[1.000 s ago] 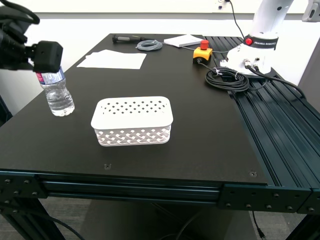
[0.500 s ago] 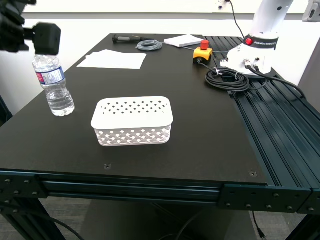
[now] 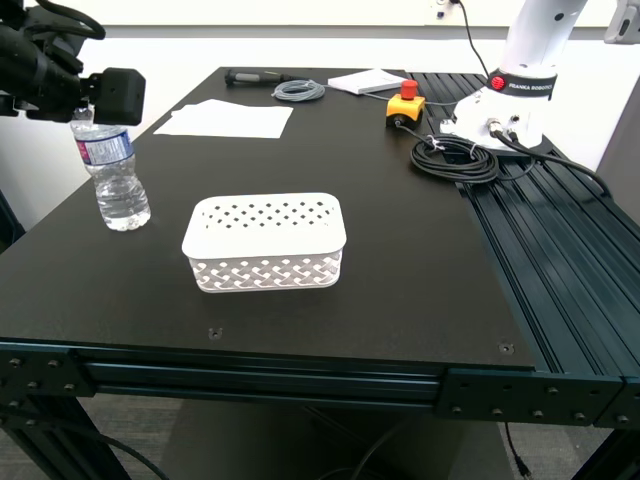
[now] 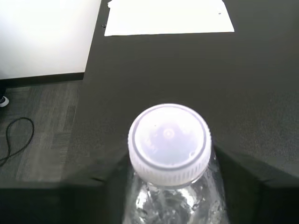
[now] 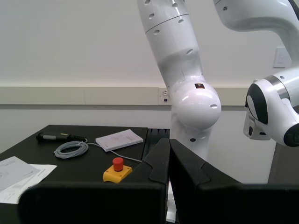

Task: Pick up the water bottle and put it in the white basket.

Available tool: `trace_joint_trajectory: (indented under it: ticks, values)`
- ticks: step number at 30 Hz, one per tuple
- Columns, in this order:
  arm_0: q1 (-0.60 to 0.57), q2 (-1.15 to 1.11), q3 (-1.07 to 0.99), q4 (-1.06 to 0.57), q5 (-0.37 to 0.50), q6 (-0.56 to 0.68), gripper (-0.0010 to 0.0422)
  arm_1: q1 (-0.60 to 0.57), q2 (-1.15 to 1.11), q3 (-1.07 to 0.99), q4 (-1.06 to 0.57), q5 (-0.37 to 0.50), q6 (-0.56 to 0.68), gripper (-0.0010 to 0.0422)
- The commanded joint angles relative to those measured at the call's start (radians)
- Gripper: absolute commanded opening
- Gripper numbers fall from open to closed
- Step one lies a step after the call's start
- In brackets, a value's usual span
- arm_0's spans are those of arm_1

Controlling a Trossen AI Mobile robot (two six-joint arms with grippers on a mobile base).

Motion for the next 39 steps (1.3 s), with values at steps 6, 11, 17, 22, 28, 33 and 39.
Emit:
trace_joint_trajectory:
  ticks: [6, 11, 17, 22, 28, 33, 39]
  values:
    - [0.001, 0.0, 0.001, 0.003, 0.0, 0.0, 0.0001, -0.002, -0.006, 0.021, -0.053, 0.155, -0.011, -0.0001]
    - [0.0, 0.0, 0.001, 0.003, 0.0, 0.0, 0.0001, -0.033, -0.106, 0.054, -0.094, 0.166, -0.031, -0.0001]
    - [0.0, 0.0, 0.001, 0.003, 0.0, 0.0, 0.0001, -0.173, -0.304, 0.06, -0.198, 0.199, -0.042, -0.0001]
    - [0.001, 0.0, 0.001, 0.003, 0.0, 0.0, 0.0001, -0.413, -0.34, 0.06, -0.229, 0.13, -0.048, -0.0001]
    - [0.0, 0.0, 0.001, 0.003, 0.0, 0.0, 0.0001, -0.551, -0.247, 0.06, -0.199, 0.032, 0.012, 0.0]
    - [0.001, 0.0, 0.001, 0.003, 0.0, 0.0, 0.0001, -0.55, -0.17, 0.06, -0.177, 0.031, 0.027, 0.0]
    - [0.0, 0.0, 0.001, 0.003, 0.0, 0.0, 0.0001, -0.55, -0.051, 0.06, -0.134, 0.097, 0.028, 0.0]
